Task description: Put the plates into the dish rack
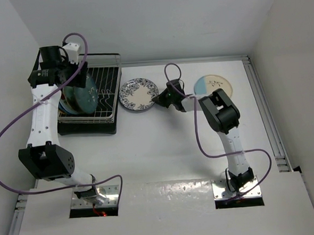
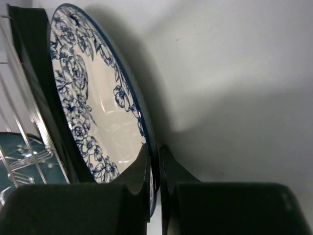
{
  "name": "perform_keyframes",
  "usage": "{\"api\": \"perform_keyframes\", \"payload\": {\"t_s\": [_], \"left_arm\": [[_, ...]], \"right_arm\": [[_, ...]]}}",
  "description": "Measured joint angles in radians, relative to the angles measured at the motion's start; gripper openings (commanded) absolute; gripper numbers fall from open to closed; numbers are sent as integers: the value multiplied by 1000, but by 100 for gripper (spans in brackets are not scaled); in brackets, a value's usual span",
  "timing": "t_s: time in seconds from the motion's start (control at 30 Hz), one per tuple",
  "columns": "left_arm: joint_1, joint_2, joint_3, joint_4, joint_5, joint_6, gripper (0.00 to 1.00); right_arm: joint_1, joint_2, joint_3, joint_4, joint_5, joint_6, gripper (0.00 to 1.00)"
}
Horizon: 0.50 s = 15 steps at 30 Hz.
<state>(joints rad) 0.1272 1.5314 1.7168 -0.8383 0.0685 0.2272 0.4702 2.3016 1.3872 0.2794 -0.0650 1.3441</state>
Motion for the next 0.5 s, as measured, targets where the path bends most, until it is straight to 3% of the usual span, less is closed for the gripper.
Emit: {"api": "perform_keyframes", "payload": {"t_s": [0.13, 0.37, 0.5], "left_arm": [[0, 0, 0, -3, 58, 0, 82], [-11, 3, -2, -8, 271, -1, 82], [-63, 33, -5, -10, 372, 1, 93]], "right_arm": [[-6, -20, -135, 203, -24, 48, 0], [-85, -178, -529, 512, -159, 63, 0], [-140, -264, -674, 613, -217, 68, 0]]}}
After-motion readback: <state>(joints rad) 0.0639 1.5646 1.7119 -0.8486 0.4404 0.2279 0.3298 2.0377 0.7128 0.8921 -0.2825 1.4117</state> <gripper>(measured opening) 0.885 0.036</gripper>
